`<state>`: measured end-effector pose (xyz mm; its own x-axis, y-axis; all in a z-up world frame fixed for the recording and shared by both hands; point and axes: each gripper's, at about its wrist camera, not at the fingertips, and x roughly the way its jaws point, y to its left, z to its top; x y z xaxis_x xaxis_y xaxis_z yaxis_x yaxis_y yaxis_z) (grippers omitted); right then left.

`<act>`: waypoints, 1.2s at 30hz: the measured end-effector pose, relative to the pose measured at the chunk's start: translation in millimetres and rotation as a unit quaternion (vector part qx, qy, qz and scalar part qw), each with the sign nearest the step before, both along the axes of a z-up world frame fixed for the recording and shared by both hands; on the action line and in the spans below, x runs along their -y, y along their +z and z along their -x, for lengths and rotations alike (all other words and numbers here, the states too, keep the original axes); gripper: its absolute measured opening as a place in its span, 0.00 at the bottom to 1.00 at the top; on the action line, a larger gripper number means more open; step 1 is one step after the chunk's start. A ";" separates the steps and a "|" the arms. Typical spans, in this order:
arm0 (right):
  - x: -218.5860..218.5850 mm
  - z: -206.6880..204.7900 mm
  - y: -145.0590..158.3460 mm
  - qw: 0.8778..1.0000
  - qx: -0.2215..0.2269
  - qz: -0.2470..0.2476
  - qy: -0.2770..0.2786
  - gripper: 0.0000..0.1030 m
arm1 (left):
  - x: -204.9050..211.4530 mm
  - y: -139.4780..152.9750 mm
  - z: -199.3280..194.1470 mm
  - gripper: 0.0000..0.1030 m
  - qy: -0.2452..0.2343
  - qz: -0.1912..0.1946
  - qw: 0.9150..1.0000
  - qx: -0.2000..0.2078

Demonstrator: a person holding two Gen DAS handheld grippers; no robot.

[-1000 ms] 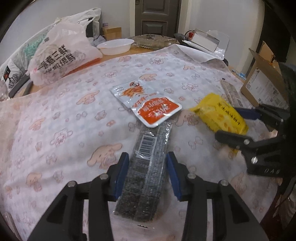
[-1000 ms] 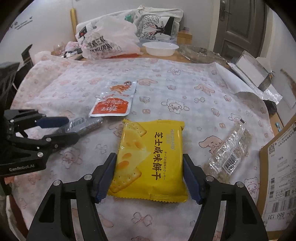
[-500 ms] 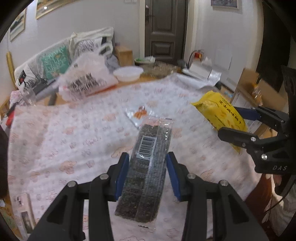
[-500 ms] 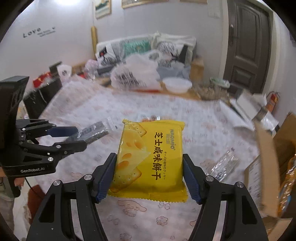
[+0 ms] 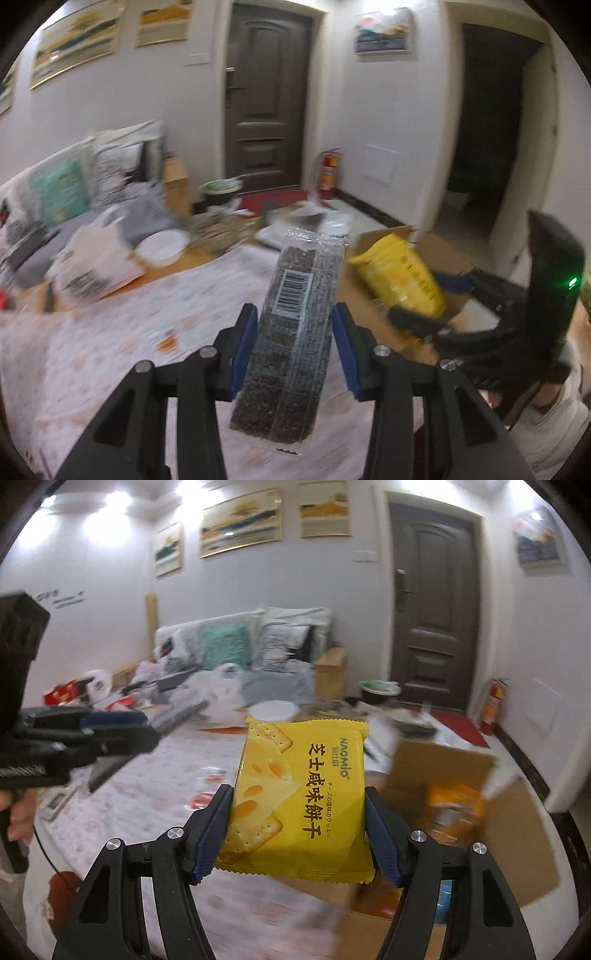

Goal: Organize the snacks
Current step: 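Carry both packets into the box and open both grippers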

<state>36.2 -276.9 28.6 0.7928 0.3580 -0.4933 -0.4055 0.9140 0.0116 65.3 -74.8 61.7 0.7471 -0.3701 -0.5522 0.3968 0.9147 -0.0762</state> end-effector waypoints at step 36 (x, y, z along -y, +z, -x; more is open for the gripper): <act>94.8 -46.4 -51.7 0.993 -0.047 0.052 -0.098 0.65 | 174.1 -61.4 -106.3 0.38 -0.053 -0.023 0.991 -0.124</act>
